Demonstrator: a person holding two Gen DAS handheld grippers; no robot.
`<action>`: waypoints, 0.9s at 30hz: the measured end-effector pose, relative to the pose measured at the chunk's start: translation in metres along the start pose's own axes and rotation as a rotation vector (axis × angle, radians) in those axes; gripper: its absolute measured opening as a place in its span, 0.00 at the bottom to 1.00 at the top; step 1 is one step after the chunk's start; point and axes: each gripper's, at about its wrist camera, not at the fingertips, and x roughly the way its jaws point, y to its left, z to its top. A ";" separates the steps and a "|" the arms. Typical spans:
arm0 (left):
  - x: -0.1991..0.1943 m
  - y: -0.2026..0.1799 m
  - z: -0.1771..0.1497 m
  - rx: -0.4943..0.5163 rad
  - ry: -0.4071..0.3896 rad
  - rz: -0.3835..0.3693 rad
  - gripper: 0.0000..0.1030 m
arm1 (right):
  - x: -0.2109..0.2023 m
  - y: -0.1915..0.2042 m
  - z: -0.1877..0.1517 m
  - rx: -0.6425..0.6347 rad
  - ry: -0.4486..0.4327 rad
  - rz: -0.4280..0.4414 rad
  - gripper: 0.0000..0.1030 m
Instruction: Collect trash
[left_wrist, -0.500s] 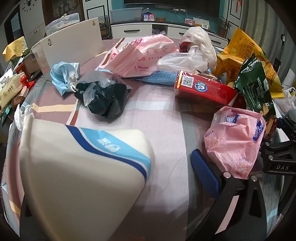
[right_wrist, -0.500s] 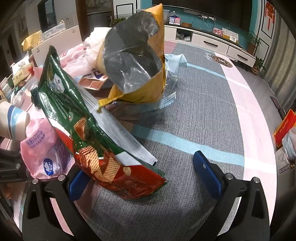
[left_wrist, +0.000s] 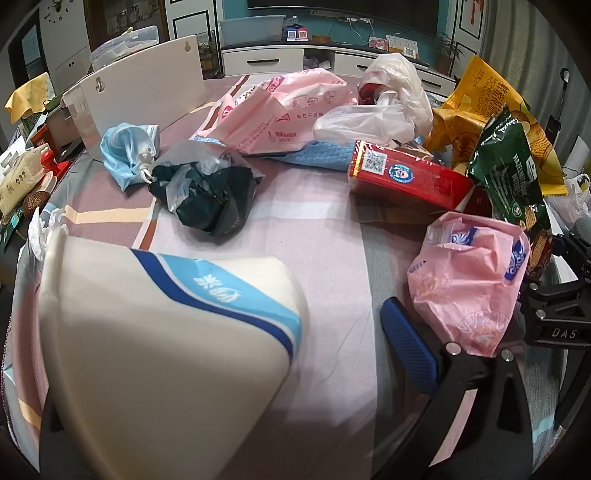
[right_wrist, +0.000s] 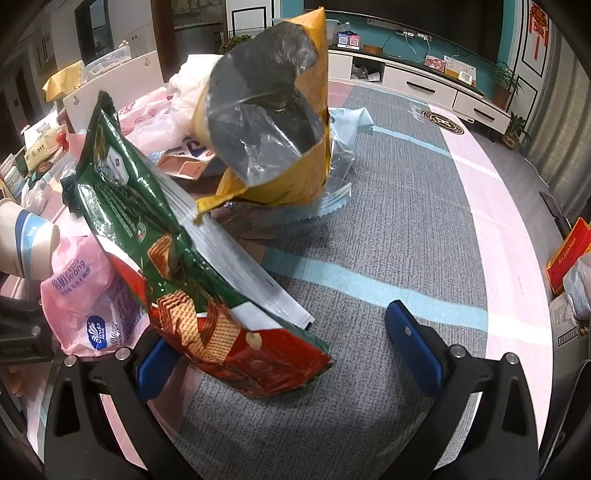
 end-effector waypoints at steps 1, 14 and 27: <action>0.000 0.000 0.000 0.000 0.000 0.000 0.98 | 0.000 0.000 0.000 0.000 0.000 0.000 0.98; -0.013 0.005 -0.004 0.003 0.024 -0.062 0.97 | 0.000 0.000 0.000 0.000 0.000 0.000 0.98; -0.065 0.018 0.002 -0.037 -0.100 -0.126 0.97 | -0.039 0.010 0.005 0.062 -0.058 -0.019 0.98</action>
